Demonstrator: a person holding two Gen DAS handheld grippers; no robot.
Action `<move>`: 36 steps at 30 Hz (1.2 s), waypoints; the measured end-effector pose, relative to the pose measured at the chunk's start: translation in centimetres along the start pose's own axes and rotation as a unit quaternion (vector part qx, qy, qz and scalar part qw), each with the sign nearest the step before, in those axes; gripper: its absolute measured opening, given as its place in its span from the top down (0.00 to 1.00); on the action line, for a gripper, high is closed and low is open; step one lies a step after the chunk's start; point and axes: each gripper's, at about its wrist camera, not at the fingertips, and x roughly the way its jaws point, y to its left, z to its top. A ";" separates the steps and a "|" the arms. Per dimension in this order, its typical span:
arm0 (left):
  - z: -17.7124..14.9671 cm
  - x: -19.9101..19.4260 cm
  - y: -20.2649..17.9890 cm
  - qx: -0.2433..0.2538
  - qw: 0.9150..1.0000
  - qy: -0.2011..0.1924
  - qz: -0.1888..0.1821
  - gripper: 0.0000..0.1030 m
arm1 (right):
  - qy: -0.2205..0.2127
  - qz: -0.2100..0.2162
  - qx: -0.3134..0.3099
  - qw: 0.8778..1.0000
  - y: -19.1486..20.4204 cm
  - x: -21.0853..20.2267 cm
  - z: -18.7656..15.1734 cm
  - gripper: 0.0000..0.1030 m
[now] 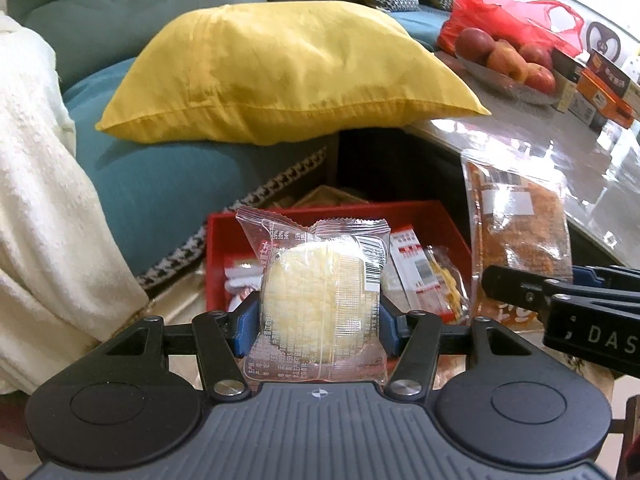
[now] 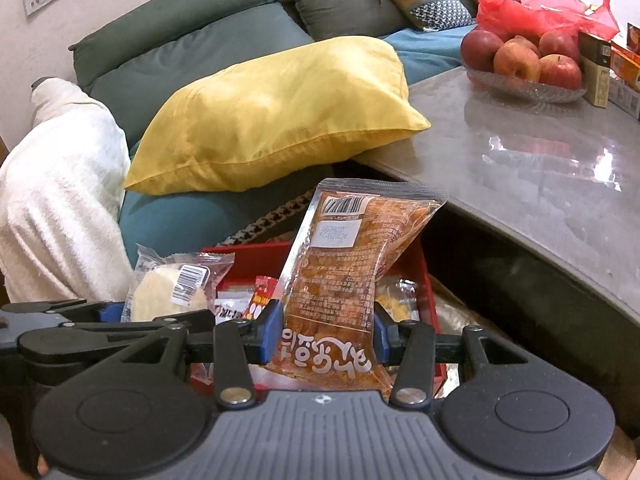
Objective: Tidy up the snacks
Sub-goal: 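Lift the bun and brown bread packets over the red tray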
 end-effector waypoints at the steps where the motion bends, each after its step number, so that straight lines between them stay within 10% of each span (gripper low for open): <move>1: 0.1 0.1 0.0 0.001 1.000 -0.001 0.002 0.37 | 0.000 -0.001 -0.001 1.000 0.0 0.1 0.1 0.59; 36: 2.3 1.9 0.1 -0.007 1.000 -0.005 0.017 0.37 | -0.013 -0.003 -0.005 1.000 -0.1 1.7 2.5 0.59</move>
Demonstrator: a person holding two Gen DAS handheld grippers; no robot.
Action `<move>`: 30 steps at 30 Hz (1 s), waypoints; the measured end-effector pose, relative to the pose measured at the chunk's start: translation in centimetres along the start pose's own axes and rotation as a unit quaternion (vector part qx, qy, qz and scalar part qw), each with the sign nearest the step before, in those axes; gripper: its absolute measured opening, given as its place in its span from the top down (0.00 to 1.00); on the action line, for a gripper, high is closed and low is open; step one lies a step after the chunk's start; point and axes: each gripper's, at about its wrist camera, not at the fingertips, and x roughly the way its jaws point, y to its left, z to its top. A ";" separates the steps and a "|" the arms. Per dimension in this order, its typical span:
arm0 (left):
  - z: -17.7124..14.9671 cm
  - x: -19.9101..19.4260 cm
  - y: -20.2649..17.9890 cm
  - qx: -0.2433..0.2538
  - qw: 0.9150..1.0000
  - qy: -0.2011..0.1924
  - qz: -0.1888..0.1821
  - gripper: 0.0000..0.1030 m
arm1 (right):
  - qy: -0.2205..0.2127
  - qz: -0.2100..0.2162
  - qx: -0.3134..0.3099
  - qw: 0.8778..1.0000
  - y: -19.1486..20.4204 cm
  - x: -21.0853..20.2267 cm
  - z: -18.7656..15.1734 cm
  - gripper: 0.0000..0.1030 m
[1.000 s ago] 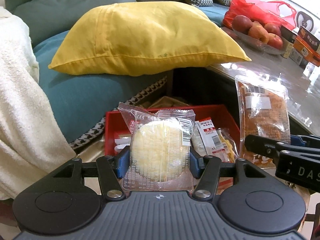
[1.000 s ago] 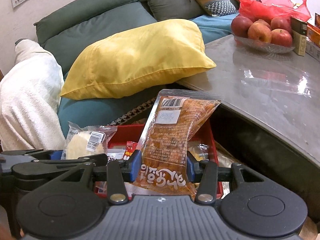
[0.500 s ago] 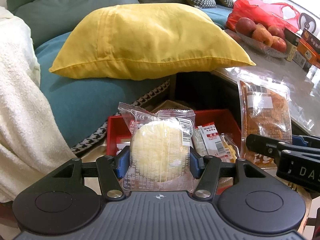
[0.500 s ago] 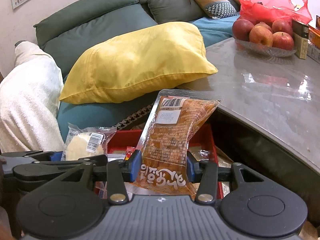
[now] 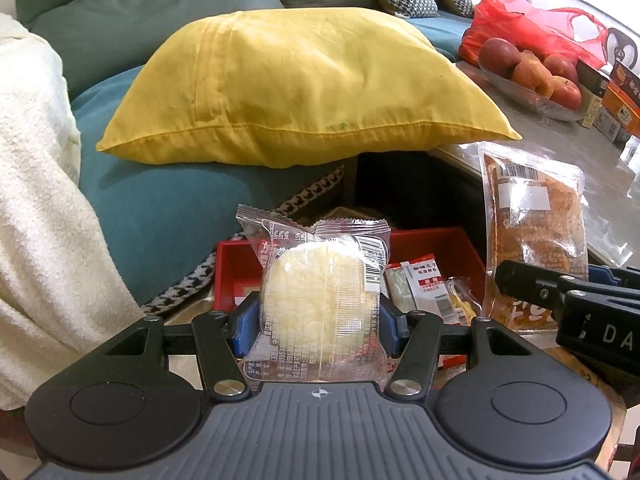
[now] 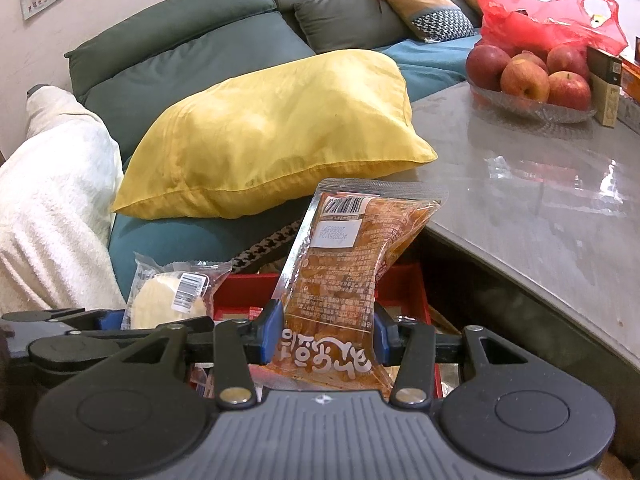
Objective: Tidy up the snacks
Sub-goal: 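Lift the bun and brown bread packets over the red tray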
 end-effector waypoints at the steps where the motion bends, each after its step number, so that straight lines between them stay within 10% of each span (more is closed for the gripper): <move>1: 0.0 0.1 0.0 0.000 1.000 0.000 0.001 0.37 | 0.000 0.000 -0.001 1.000 0.0 0.1 0.1 0.59; 30: 0.8 2.4 -0.5 0.000 1.000 0.013 0.021 0.36 | 0.023 -0.014 0.003 1.000 -0.8 2.7 0.6 0.59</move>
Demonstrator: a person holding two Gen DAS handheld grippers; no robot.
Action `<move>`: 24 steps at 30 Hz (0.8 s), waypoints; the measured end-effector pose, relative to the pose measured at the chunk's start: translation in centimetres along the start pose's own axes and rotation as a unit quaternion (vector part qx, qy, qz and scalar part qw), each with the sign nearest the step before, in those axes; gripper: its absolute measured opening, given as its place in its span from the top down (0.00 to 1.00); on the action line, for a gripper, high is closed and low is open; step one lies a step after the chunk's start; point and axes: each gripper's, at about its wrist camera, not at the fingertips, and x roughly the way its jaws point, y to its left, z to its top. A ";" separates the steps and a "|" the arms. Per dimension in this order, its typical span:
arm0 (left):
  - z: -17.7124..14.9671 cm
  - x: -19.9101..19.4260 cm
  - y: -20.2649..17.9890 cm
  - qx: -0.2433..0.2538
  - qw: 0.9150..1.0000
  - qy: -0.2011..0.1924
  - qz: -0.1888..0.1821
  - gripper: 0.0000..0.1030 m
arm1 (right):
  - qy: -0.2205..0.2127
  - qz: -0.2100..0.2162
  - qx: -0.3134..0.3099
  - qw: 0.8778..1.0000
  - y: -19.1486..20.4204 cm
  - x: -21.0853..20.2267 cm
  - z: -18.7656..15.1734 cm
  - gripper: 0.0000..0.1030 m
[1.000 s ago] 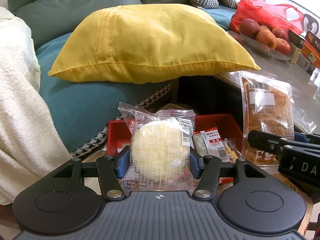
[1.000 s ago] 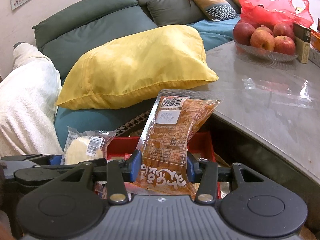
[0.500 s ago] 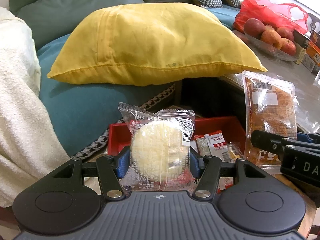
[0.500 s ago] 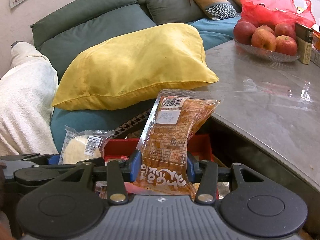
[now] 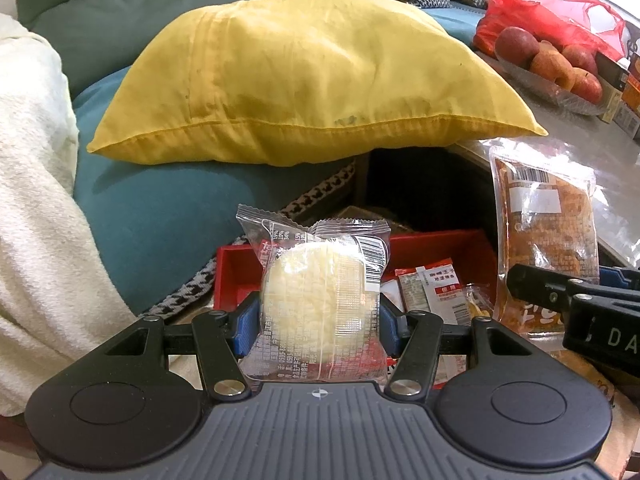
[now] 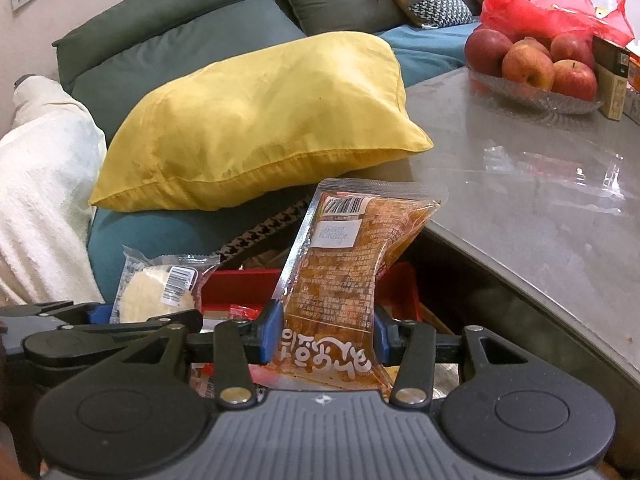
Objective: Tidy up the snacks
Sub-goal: 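Lift the bun and brown bread packets over the red tray, then lower both packets into the red tray and open both tools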
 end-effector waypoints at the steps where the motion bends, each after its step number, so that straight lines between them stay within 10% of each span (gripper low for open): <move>1: 0.0 0.1 0.0 0.000 1.000 0.001 0.001 0.36 | 0.001 0.000 0.000 1.000 -0.1 0.1 0.0 0.59; 24: -1.0 2.6 -1.0 0.016 0.999 0.042 0.001 0.35 | 0.048 -0.009 0.005 0.999 -1.1 2.5 -0.8 0.59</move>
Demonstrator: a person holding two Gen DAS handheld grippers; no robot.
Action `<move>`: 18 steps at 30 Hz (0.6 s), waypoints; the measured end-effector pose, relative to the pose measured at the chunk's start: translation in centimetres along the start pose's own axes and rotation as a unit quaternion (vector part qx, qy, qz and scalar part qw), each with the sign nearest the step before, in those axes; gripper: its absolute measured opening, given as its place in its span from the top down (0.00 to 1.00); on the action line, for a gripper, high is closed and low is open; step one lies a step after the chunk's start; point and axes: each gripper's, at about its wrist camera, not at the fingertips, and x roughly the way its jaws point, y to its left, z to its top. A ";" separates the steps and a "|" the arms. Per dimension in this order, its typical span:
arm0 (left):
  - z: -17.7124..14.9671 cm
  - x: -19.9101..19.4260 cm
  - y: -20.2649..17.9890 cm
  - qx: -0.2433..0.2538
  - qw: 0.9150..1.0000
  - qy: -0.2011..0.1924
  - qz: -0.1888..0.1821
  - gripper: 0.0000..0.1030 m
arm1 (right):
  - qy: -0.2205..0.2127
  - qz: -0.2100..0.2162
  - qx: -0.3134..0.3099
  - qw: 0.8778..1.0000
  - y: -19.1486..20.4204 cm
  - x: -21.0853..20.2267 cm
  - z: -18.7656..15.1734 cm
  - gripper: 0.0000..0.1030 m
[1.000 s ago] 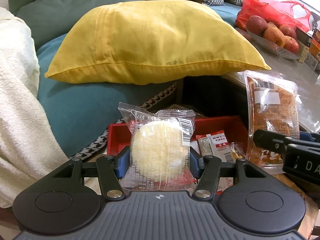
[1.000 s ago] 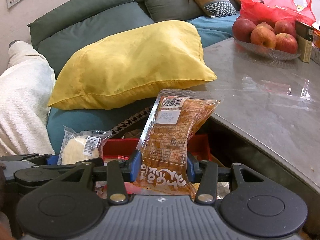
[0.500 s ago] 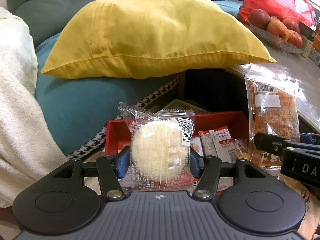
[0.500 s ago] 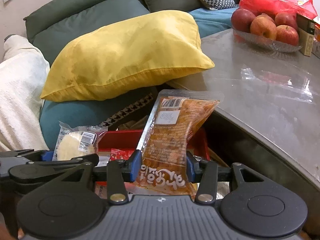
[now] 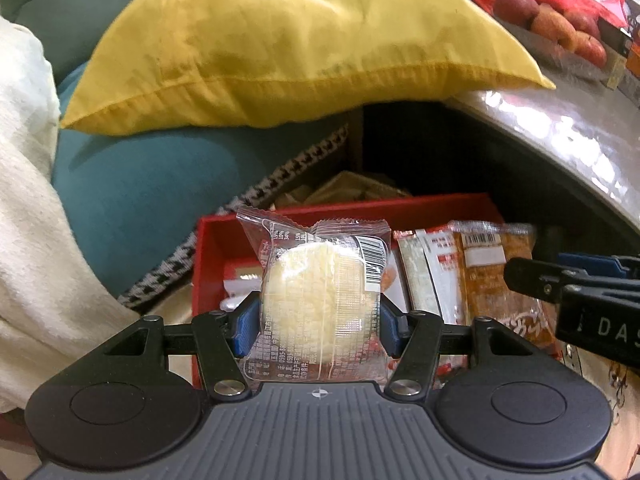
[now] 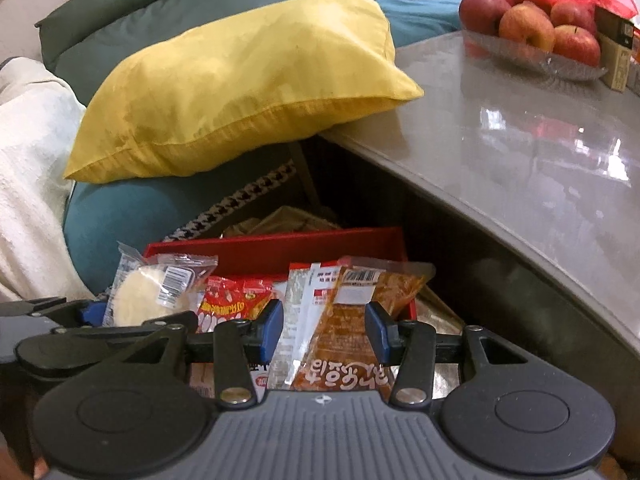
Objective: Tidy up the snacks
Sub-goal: 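Lower both packets into the red tray and open both tools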
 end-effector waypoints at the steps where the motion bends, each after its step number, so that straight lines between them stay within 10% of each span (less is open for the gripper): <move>1: -0.1 0.1 -0.1 0.002 1.000 0.003 -0.001 0.35 | 0.004 0.000 0.001 1.000 0.0 0.1 -0.1 0.59; 5: 0.0 0.0 -0.3 0.007 1.000 -0.003 0.004 0.20 | 0.017 -0.005 0.000 1.000 -0.1 0.7 -0.3 0.59; 18: -0.2 -0.4 -0.3 0.008 1.000 -0.007 0.007 0.17 | 0.023 -0.019 0.003 1.000 -0.3 1.0 -0.2 0.54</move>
